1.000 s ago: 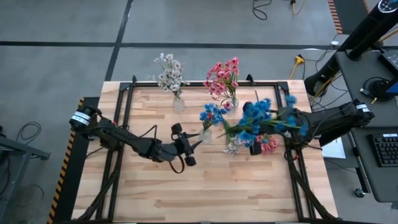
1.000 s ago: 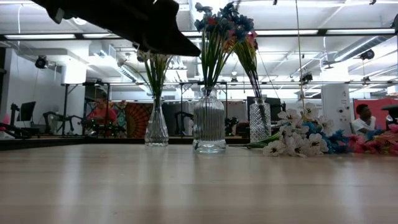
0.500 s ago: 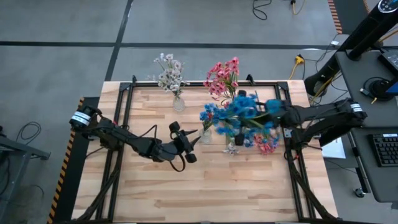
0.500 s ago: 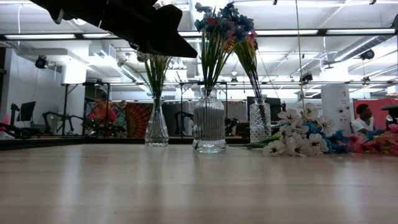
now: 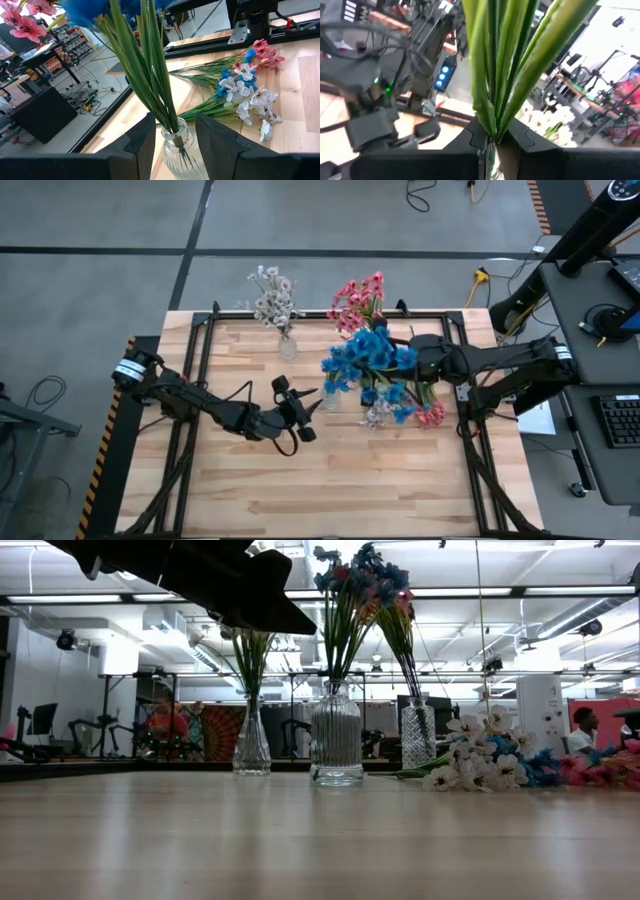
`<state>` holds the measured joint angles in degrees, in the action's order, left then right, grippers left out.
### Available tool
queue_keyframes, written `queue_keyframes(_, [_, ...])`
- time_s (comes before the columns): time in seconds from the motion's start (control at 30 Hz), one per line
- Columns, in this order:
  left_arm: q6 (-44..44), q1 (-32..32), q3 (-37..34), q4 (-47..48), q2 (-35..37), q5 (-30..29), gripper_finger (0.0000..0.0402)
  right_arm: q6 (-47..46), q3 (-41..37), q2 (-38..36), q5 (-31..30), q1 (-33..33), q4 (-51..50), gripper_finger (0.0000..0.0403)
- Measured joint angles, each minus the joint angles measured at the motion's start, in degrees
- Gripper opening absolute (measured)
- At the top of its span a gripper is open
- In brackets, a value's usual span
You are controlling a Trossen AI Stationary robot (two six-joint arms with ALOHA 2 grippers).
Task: Sort flowers into vase by color
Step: Put the left blue flowers into the middle transparent vase
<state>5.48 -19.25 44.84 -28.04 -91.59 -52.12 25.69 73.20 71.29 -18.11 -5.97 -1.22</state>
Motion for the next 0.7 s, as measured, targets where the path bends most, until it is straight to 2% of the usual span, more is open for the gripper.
queue_keyframes(0.13, [0.0, 0.0, -0.2, 0.0, 0.0, 0.0, 0.0124, -0.5, 2.5, -0.4, 0.1, 0.0, -3.4, 0.0018])
queue_keyframes(0.33, [-0.4, -0.1, -0.5, 0.0, 0.0, 0.0, 0.0124, -7.2, 6.0, -0.6, 0.5, 0.0, -15.3, 0.0018])
queue_keyframes(0.6, [-0.4, -0.1, -0.5, 0.0, 0.0, 0.1, 0.0124, -8.6, 5.2, 1.0, 0.5, 0.0, -15.1, 0.0018])
queue_keyframes(0.7, [-0.3, -0.1, -0.5, -0.1, 0.0, 0.1, 0.0124, -8.4, 5.1, 2.1, 2.6, 0.0, -13.1, 0.0018])
